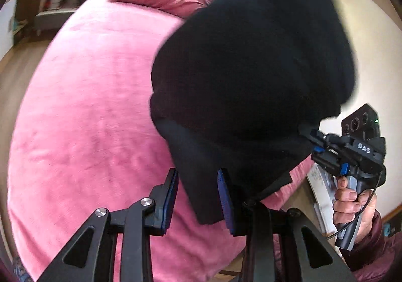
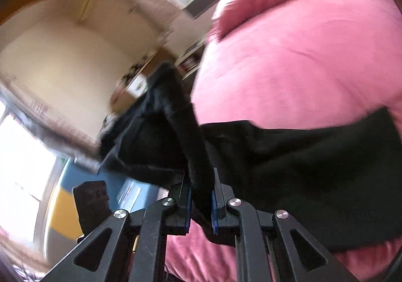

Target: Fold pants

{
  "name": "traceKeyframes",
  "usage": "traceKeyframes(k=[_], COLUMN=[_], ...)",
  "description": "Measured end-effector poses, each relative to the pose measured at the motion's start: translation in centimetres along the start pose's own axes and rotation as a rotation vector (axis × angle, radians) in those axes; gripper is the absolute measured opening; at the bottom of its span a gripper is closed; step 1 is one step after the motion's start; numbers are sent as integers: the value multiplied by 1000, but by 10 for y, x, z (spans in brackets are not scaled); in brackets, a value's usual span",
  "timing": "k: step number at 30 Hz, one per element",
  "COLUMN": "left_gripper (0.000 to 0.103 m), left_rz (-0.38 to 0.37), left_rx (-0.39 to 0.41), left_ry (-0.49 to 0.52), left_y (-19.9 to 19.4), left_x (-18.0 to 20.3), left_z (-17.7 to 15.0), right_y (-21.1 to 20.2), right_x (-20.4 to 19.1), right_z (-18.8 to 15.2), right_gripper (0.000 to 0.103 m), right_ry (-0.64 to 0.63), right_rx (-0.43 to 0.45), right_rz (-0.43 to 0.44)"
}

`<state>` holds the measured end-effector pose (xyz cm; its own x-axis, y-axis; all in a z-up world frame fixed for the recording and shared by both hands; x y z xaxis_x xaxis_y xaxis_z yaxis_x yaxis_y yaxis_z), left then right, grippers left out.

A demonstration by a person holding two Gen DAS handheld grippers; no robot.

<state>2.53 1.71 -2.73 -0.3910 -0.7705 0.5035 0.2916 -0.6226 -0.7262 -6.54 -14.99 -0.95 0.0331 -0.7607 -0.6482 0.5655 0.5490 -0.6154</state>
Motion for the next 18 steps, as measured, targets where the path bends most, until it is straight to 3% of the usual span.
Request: traceKeyframes(k=[4, 8, 13, 18], left_gripper=[33, 34, 36, 36], left_rz=[-26, -34, -54, -50], left_rx=[-47, -91, -113, -122], left_ry=[54, 104, 137, 145], left_y=[23, 48, 71, 95], left_x=[21, 43, 61, 82], left_z=[6, 14, 28, 46], right_y=[-24, -28, -31, -41], right_x=[52, 94, 107, 109], right_z=[-15, -35, -43, -42], right_gripper=[12, 12, 12, 12], right_ry=[170, 296, 288, 272], right_rx=[32, 3, -48, -59], right_rz=[-58, -125, -194, -197])
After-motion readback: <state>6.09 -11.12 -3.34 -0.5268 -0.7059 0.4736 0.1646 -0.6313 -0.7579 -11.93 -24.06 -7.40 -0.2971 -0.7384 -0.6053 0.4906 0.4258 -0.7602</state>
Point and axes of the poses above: each gripper's, at about its wrist camera, not at the fingertips, and y roughly the way its jaws point, x to its right, z to its top, the point moved 1 cm from there along y, roughly the way its jaws point, and after that the axes turned 6 degrees about -x, right-handed, at the moved point
